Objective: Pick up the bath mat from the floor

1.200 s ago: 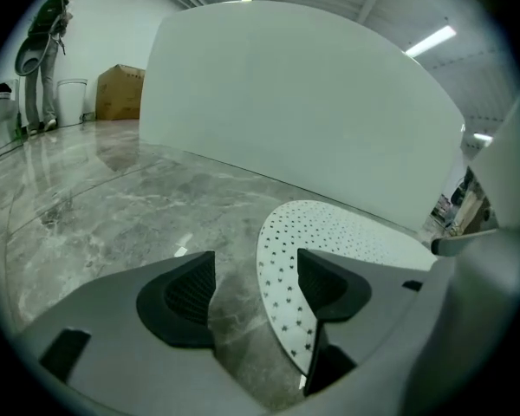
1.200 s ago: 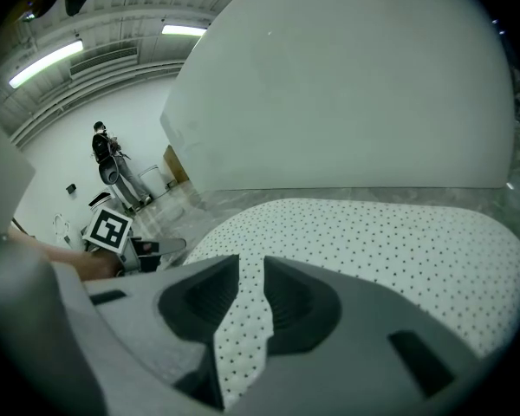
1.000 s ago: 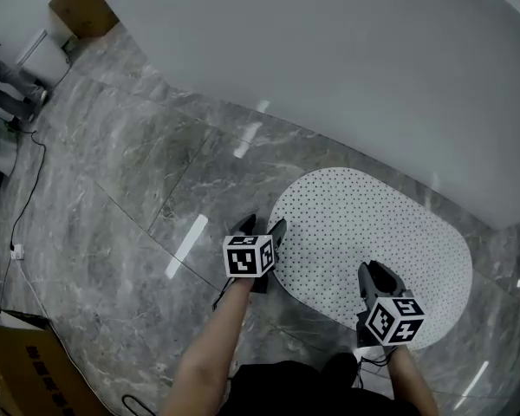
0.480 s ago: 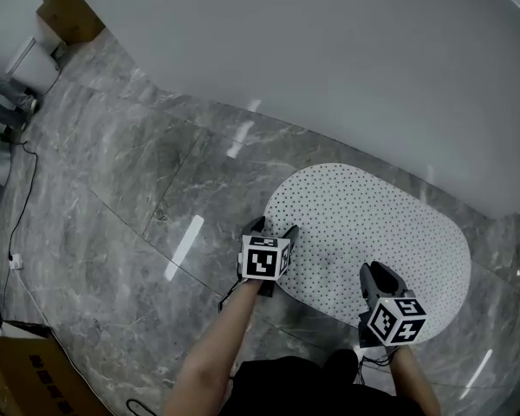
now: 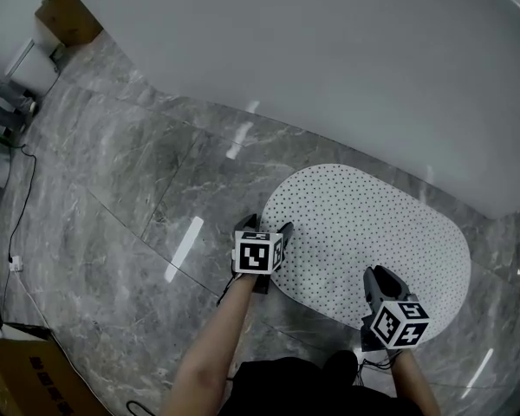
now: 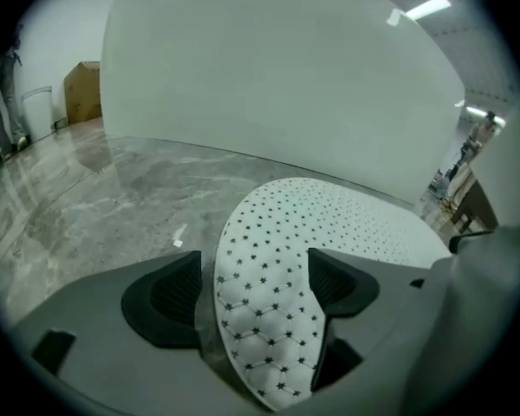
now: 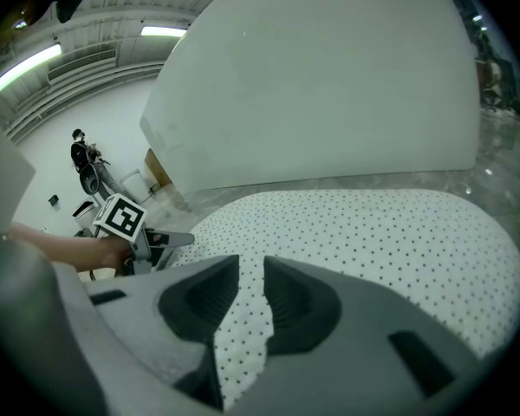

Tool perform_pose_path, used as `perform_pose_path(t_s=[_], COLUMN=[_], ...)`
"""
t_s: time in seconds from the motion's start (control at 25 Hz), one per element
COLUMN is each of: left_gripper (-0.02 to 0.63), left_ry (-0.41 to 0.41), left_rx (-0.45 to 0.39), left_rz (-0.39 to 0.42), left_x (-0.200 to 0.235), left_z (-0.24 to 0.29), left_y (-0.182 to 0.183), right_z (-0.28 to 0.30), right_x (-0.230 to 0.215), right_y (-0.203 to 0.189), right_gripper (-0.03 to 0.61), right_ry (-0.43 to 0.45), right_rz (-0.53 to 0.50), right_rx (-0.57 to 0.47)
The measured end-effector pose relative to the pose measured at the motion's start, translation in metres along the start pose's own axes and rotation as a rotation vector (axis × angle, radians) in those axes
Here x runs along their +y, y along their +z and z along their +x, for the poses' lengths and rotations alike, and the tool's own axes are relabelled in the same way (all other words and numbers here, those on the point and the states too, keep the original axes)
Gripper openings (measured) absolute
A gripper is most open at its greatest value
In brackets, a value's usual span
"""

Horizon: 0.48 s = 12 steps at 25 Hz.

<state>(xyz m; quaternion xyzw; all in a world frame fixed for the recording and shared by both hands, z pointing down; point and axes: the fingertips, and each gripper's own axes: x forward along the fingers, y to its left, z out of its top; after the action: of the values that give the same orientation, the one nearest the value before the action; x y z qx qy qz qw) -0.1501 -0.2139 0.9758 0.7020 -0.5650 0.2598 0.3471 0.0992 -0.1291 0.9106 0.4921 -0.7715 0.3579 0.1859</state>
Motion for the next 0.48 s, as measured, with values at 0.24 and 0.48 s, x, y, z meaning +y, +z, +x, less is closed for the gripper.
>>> perform_pose_path(t_s=[0.24,0.48], left_gripper=[0.382,0.357], left_ry=[-0.044,-0.16], left_rx=[0.055,0.108], left_rz=[0.063,0.142], left_x=[-0.014,-0.056], left_z=[0.008,0.008], left_y=[-0.005,-0.017], right_z=[0.006,0.011], right_x=[-0.002,0.007], right_y=[-0.003,-0.011], right_gripper=[0.091,0.091], right_ry=[0.003,0.014], right_rz=[0.015,0.03], right_rx=[0.013,0.031])
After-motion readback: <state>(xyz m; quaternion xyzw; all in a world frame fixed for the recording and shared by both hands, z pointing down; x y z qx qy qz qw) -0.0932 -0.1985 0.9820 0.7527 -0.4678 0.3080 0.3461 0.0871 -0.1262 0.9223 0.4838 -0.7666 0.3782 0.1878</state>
